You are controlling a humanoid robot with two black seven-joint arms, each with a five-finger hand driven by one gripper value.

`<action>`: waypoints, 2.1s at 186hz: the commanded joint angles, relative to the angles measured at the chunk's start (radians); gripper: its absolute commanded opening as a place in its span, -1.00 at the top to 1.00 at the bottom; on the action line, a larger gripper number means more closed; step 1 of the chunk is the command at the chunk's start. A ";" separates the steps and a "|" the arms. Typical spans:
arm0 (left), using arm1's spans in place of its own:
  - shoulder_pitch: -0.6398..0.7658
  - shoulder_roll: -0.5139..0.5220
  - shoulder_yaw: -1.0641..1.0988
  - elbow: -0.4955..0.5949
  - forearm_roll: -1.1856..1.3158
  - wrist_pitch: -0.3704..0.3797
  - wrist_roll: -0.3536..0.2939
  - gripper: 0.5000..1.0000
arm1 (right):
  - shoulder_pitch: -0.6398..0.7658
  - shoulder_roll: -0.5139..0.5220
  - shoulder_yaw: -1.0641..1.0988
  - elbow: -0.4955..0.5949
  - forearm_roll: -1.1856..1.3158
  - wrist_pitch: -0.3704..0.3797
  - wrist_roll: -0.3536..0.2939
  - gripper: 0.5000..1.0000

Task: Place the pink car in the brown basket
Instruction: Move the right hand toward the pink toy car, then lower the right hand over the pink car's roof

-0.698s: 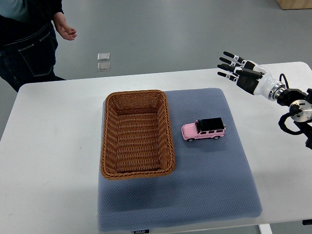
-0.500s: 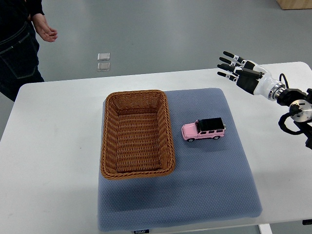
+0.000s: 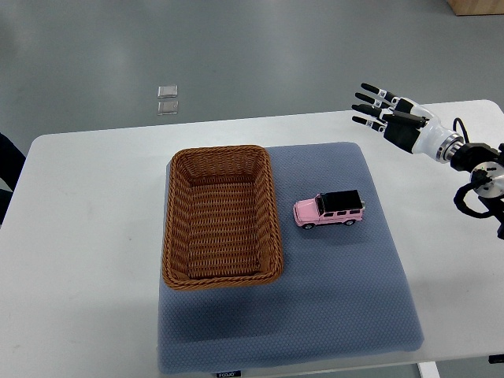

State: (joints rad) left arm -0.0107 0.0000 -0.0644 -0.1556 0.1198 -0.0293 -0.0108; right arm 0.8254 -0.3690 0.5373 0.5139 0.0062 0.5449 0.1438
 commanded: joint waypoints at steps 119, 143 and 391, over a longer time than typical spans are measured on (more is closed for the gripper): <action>0.000 0.000 0.001 0.001 0.000 0.000 0.000 -1.00 | 0.015 -0.025 0.000 0.035 -0.565 0.066 0.241 -0.64; 0.000 0.000 0.000 -0.001 0.000 0.000 0.000 -1.00 | 0.015 -0.080 0.001 0.142 -0.727 0.066 0.286 -0.64; 0.000 0.000 0.000 0.001 0.000 0.000 0.000 -1.00 | -0.075 -0.172 -0.171 0.413 -1.338 -0.378 0.313 -0.55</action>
State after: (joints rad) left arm -0.0107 0.0000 -0.0639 -0.1554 0.1196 -0.0294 -0.0107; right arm 0.7558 -0.5424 0.3675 0.9276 -1.3321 0.1743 0.4642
